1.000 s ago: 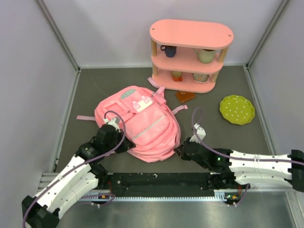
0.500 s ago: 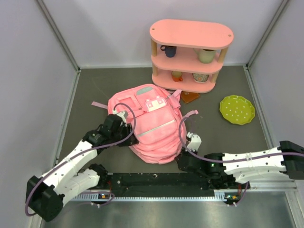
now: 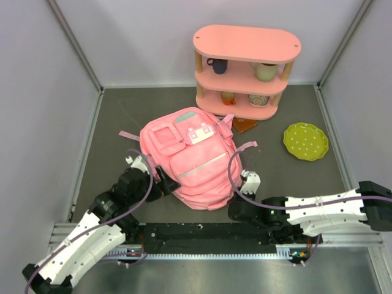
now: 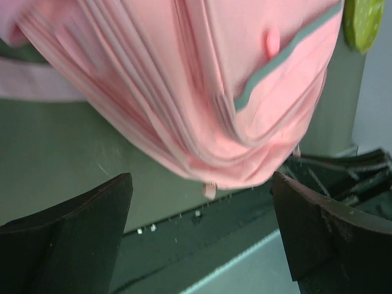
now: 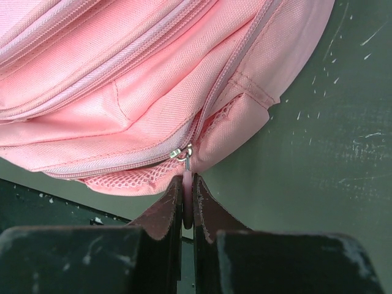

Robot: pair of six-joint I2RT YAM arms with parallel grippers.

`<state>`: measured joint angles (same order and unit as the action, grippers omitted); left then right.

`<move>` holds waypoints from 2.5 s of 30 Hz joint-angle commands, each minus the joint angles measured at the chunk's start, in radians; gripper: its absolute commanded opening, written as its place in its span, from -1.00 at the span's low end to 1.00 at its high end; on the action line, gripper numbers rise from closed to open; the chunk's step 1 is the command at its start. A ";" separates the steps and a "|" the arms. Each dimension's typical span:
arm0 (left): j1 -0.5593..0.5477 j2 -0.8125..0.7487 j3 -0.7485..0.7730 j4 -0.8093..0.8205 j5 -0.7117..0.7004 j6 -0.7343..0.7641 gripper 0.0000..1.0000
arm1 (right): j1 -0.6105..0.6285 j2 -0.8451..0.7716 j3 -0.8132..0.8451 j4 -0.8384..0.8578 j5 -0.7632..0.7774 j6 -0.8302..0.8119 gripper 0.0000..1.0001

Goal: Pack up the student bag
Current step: Zip the student bag at the center of the board.

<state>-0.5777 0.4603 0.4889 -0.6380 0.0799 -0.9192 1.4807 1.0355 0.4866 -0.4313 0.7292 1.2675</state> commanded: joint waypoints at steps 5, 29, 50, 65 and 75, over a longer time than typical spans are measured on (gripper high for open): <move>-0.414 0.055 -0.019 0.052 -0.291 -0.400 0.97 | -0.017 -0.002 0.023 -0.007 0.032 -0.003 -1.00; -0.530 0.135 -0.064 0.011 -0.649 -0.500 -1.00 | -0.097 -0.086 -0.045 0.012 -0.004 -0.031 -1.00; -0.525 -0.304 0.051 -0.581 -0.795 -0.630 -1.00 | -0.316 -0.075 -0.123 0.152 -0.110 -0.175 -1.00; -0.527 0.087 0.270 -0.344 -0.665 -0.354 0.80 | -0.353 -0.012 -0.075 0.296 -0.235 -0.303 -1.00; -0.557 0.437 0.425 0.093 -0.356 0.366 0.85 | -0.353 -0.071 -0.098 0.286 -0.228 -0.298 -1.00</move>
<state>-1.1240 0.8215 0.8494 -0.8169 -0.4683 -0.9607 1.1404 1.0077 0.3866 -0.1326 0.4850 0.9863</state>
